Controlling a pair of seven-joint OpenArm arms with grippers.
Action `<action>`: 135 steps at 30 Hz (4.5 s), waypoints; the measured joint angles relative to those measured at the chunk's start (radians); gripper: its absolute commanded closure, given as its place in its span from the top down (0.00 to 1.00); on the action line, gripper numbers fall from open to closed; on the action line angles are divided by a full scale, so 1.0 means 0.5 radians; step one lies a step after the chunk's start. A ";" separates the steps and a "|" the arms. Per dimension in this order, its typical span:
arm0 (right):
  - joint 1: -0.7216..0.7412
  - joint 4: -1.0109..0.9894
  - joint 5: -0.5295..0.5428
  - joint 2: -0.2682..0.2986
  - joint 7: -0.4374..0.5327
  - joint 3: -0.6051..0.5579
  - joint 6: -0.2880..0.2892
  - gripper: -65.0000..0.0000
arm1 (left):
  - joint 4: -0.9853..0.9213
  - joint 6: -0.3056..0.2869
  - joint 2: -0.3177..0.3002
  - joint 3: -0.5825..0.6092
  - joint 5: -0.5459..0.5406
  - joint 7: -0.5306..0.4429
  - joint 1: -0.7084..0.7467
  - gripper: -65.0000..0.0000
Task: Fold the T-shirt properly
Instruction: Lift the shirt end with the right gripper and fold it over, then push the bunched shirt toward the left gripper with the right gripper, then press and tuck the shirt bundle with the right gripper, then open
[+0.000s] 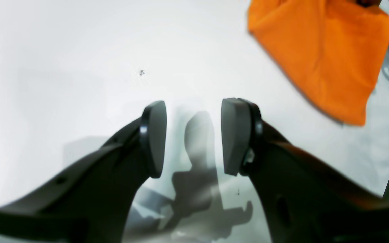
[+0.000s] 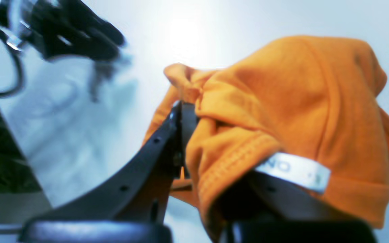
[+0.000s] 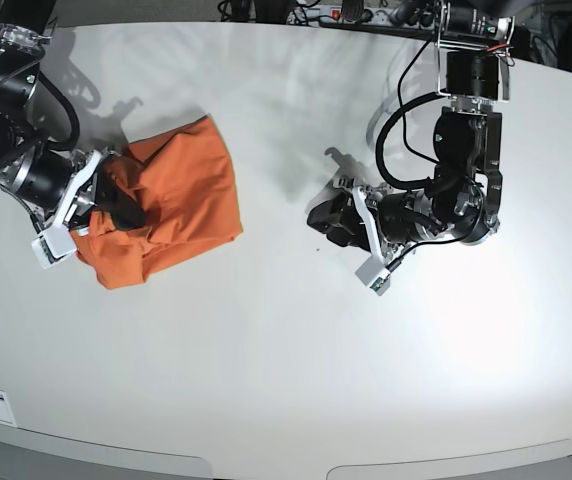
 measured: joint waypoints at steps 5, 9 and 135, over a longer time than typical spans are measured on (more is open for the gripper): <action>-0.001 0.000 0.011 -0.169 -0.018 0.002 0.030 0.00 | 0.000 0.000 -0.001 0.000 0.000 -0.014 0.000 0.44; -0.002 0.000 0.061 -0.252 -0.143 0.002 0.092 0.00 | 0.000 0.000 -0.001 0.000 0.000 -0.013 0.000 0.43; 0.071 0.254 -1.907 -0.296 0.893 -0.967 -0.397 0.00 | 0.000 -0.013 -0.468 0.004 -0.059 -0.118 -0.038 0.43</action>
